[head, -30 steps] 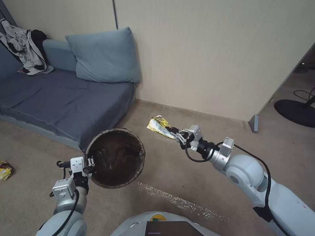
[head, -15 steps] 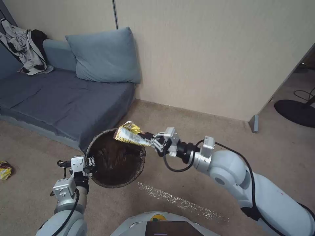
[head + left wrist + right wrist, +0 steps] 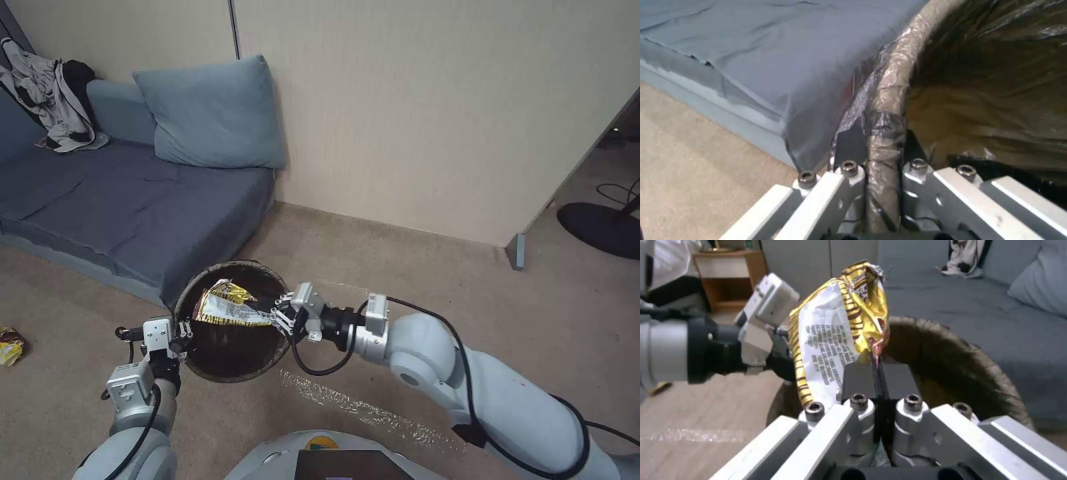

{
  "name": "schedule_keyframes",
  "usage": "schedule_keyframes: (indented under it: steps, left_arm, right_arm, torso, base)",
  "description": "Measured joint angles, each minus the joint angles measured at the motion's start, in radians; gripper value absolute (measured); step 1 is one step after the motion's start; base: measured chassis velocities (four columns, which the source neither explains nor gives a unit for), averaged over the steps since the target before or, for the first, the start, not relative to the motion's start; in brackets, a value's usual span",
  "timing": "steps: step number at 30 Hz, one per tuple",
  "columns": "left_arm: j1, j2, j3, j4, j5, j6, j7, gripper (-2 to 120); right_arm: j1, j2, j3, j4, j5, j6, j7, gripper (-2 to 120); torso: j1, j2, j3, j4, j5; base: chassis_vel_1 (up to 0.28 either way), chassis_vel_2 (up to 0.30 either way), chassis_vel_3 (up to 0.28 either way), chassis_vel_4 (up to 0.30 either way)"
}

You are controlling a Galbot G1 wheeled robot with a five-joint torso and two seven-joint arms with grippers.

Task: Pick up the trash bin, then pick up the garbage from the floor and place it into the trash bin.

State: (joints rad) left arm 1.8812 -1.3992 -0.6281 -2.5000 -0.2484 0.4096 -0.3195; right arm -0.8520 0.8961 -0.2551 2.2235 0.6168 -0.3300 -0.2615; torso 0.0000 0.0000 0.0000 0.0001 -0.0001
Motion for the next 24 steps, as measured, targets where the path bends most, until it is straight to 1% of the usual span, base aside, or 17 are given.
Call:
schedule_keyframes:
  steps: [1,4,5,6,7,9,11,12,13,15,16,17,18,20,21,23,24]
  left_arm:
    - [0.000,-0.001,0.000,0.000,0.000,0.000,0.000,3]
    - [0.000,-0.001,-0.001,0.000,0.000,0.000,0.000,3]
    - [0.000,-0.002,-0.002,0.000,0.000,0.000,0.000,3]
    - [0.001,-0.003,-0.003,0.000,0.000,0.000,0.000,3]
    - [0.001,-0.003,-0.003,0.000,0.000,0.000,0.000,3]
    - [0.001,-0.005,-0.004,0.000,0.000,0.000,0.000,3]
    - [0.002,-0.006,-0.004,0.000,0.000,0.000,0.000,3]
    - [0.002,-0.006,-0.004,0.000,0.000,0.000,0.000,3]
    - [0.002,-0.006,-0.004,0.000,0.000,0.000,0.000,3]
    - [0.001,-0.007,-0.005,0.000,0.000,0.000,0.000,3]
    - [0.001,-0.007,-0.005,0.000,0.000,0.000,0.000,3]
    - [0.000,-0.009,-0.004,0.000,0.000,0.000,0.000,3]
    - [0.000,-0.009,-0.004,0.000,0.000,0.000,0.000,3]
    - [-0.002,-0.011,-0.002,0.000,0.000,0.000,0.000,3]
    - [-0.002,-0.011,-0.002,0.000,0.000,0.000,0.000,3]
    - [-0.003,-0.012,-0.001,0.000,0.000,0.000,0.000,3]
    - [-0.003,-0.012,-0.001,0.000,0.000,0.000,0.000,3]
  right_arm:
    - [0.013,0.011,-0.018,-0.014,-0.007,0.001,0.002,0]
    - [0.026,0.022,-0.031,-0.030,-0.018,0.001,0.004,0]
    - [0.034,0.031,-0.037,-0.040,-0.025,0.002,0.010,2]
    - [0.041,0.036,-0.041,-0.046,-0.026,0.002,0.016,7]
    - [0.041,0.036,-0.041,-0.046,-0.026,0.002,0.016,7]
    - [0.048,0.042,-0.044,-0.053,-0.027,0.002,0.023,14]
    - [0.055,0.046,-0.044,-0.063,-0.027,0.002,0.028,25]
    - [0.055,0.046,-0.044,-0.063,-0.027,0.002,0.028,25]
    - [0.056,0.047,-0.044,-0.065,-0.027,0.002,0.029,28]
    - [0.058,0.048,-0.042,-0.070,-0.027,0.003,0.032,38]
    - [0.058,0.048,-0.042,-0.070,-0.027,0.003,0.032,38]
    - [0.058,0.049,-0.041,-0.071,-0.027,0.003,0.035,43]
    - [0.058,0.049,-0.040,-0.071,-0.027,0.003,0.037,45]
    - [0.057,0.050,-0.039,-0.069,-0.027,0.004,0.041,58]
    - [0.057,0.050,-0.039,-0.069,-0.027,0.004,0.041,58]
    - [0.055,0.051,-0.038,-0.067,-0.027,0.004,0.042,64]
    - [0.053,0.051,-0.037,-0.064,-0.026,0.004,0.043,70]
  torso:
    - [0.000,0.000,0.000,0.0000,0.0000]
    - [0.000,0.000,0.000,0.0000,0.0000]
    - [0.000,0.000,0.000,0.0000,0.0000]
    - [0.000,0.000,0.000,0.0000,0.0000]
    - [0.000,0.000,0.000,0.0000,0.0000]
    - [0.000,0.000,0.000,0.0000,0.0000]
    - [0.000,0.000,0.000,0.0000,0.0000]
    - [0.000,0.000,0.000,0.0000,0.0000]
    - [0.000,0.000,0.000,0.0000,0.0000]
    - [0.000,0.000,0.000,-0.0001,0.0000]
    - [0.000,0.000,0.000,-0.0001,0.0000]
    - [0.000,0.000,0.000,-0.0001,0.0000]
    - [0.000,0.000,0.000,-0.0001,0.0000]
    - [0.000,0.000,0.000,-0.0001,0.0000]
    - [0.000,0.000,0.000,-0.0001,0.0000]
    - [0.000,0.000,0.000,-0.0001,0.0000]
    - [0.000,0.000,0.000,-0.0001,0.0000]
  base:
    - [0.000,0.000,0.000,0.000]
    - [0.000,0.000,0.000,0.000]
    - [0.000,0.000,0.000,0.000]
    - [0.000,0.000,0.000,0.000]
    - [0.000,0.000,0.000,0.000]
    - [0.000,0.000,0.000,0.000]
    - [0.000,0.000,0.000,0.000]
    - [0.000,0.000,0.000,0.000]
    - [0.000,0.000,0.000,0.000]
    - [0.000,0.000,0.000,0.000]
    - [0.000,0.000,0.000,0.000]
    - [0.000,0.000,0.000,0.000]
    - [0.000,0.000,0.000,0.000]
    - [0.000,0.000,0.000,0.000]
    - [0.000,0.000,0.000,0.000]
    - [0.000,0.000,0.000,0.000]
    - [0.000,0.000,0.000,0.000]
